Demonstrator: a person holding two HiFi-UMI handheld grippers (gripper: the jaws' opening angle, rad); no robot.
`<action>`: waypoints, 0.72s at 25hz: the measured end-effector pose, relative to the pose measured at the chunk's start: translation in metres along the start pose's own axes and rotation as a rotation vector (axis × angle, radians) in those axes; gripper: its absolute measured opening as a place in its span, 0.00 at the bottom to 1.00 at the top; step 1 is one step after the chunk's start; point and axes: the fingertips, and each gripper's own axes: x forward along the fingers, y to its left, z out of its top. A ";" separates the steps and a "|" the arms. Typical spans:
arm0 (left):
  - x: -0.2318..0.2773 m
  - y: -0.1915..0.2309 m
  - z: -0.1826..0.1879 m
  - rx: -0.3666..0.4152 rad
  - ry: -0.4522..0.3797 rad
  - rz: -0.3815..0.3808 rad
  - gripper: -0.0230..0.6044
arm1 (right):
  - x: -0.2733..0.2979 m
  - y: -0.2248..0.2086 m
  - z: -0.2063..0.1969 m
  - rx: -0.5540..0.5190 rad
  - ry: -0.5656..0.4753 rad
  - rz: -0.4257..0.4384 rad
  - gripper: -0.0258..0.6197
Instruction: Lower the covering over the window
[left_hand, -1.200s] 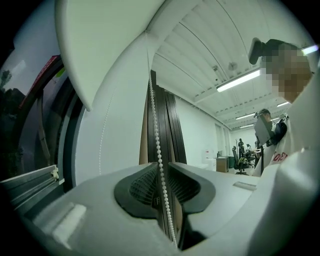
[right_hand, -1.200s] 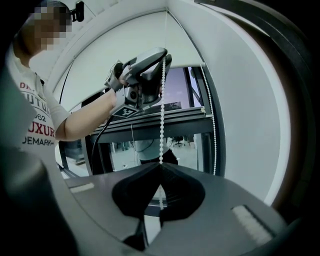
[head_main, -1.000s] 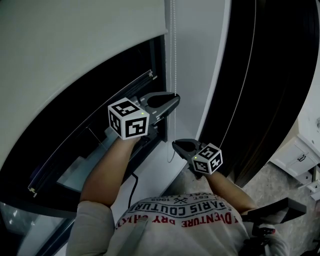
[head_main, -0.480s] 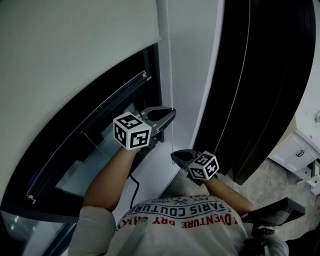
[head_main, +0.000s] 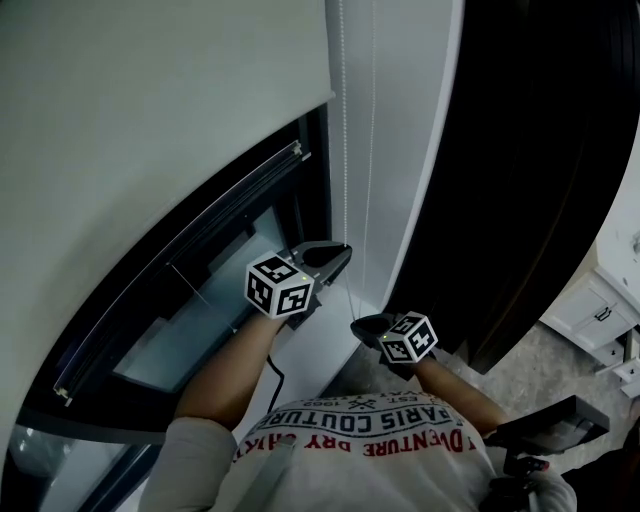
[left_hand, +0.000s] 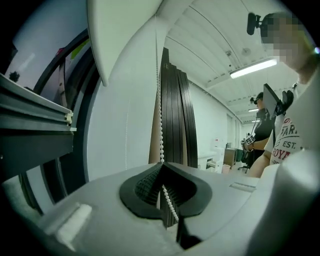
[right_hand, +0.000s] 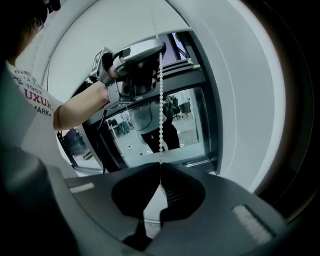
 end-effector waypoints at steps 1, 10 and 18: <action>-0.001 0.002 -0.001 0.003 -0.004 0.006 0.05 | 0.001 -0.001 0.000 -0.004 0.007 0.000 0.06; -0.001 0.010 -0.010 0.027 -0.031 -0.006 0.05 | -0.020 -0.014 0.062 -0.067 -0.084 -0.003 0.24; 0.006 0.005 -0.052 0.103 0.131 -0.037 0.05 | -0.089 -0.010 0.198 -0.169 -0.371 -0.015 0.24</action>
